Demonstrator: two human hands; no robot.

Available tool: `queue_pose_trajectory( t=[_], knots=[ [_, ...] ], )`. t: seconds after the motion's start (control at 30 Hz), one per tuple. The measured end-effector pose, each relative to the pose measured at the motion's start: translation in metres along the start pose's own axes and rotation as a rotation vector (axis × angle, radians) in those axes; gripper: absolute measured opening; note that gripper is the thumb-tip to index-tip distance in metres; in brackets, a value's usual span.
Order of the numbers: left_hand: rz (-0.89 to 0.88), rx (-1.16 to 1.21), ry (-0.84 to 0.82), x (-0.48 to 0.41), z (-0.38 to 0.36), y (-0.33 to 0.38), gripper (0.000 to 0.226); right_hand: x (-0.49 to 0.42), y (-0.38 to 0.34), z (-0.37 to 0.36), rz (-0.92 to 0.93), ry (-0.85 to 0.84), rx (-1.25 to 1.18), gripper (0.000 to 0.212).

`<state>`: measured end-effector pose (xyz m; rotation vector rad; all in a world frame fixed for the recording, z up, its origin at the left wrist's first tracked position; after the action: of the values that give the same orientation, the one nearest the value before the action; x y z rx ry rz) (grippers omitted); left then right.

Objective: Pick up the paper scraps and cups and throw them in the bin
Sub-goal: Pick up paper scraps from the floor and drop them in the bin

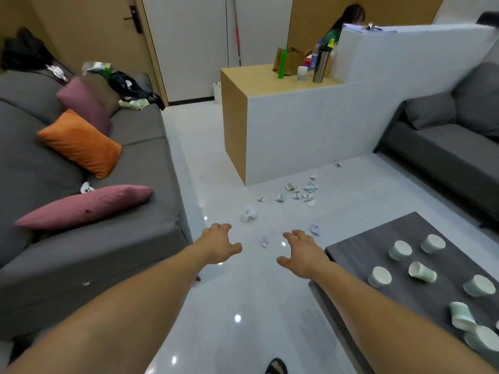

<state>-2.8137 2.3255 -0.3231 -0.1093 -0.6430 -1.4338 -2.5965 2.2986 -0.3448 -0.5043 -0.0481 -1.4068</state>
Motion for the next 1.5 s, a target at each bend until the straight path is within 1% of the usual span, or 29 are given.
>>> queue_pose_trajectory(
  t=[0.07,0.17,0.43,0.63,0.77,0.9,1.07,1.2,1.27,1.37,1.5],
  knots=[
    [-0.007,0.019,0.007,-0.033,0.012,0.022,0.077,-0.033,0.019,0.023,-0.005,0.009,0.007,0.075],
    [-0.017,0.051,-0.035,-0.077,0.019,0.046,0.077,-0.079,0.039,0.043,-0.01,-0.021,0.016,0.076],
    [0.017,0.069,-0.094,-0.241,0.048,0.075,0.074,-0.235,0.064,0.068,0.006,-0.096,0.042,0.079],
    [0.013,0.109,-0.123,-0.356,0.086,0.096,0.077,-0.352,0.074,0.104,0.016,-0.107,0.046,0.079],
    [0.078,0.119,-0.131,-0.416,0.098,0.092,0.076,-0.422,0.079,0.109,0.049,-0.138,0.035,0.08],
    [0.184,0.173,-0.171,-0.468,0.084,0.083,0.076,-0.492,0.096,0.089,0.118,-0.225,0.048,0.08],
    [0.392,0.267,-0.182,-0.536,0.047,0.063,0.074,-0.585,0.128,0.027,0.223,-0.378,0.078,0.078],
    [0.468,0.32,-0.271,-0.588,-0.029,0.053,0.072,-0.635,0.168,-0.054,0.232,-0.51,0.081,0.079],
    [0.48,0.345,-0.317,-0.622,-0.084,0.046,0.072,-0.661,0.195,-0.106,0.226,-0.537,0.086,0.079],
    [0.496,0.391,-0.377,-0.673,-0.179,0.024,0.071,-0.695,0.237,-0.204,0.196,-0.599,0.088,0.08],
    [0.551,0.393,-0.425,-0.727,-0.315,-0.03,0.069,-0.731,0.278,-0.345,0.201,-0.624,0.082,0.085]
  ],
)
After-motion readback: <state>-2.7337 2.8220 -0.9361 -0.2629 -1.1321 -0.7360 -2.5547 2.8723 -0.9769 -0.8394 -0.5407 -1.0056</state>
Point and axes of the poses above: each hand's wrist, its own x-axis away from the middle knuckle, its own z-axis out of the back of the hand, y = z × x, the point moved 10 cm from there along -x, towards the middle knuckle, and after that the axes turned 7 degrees about z, right-handed, at the moved point
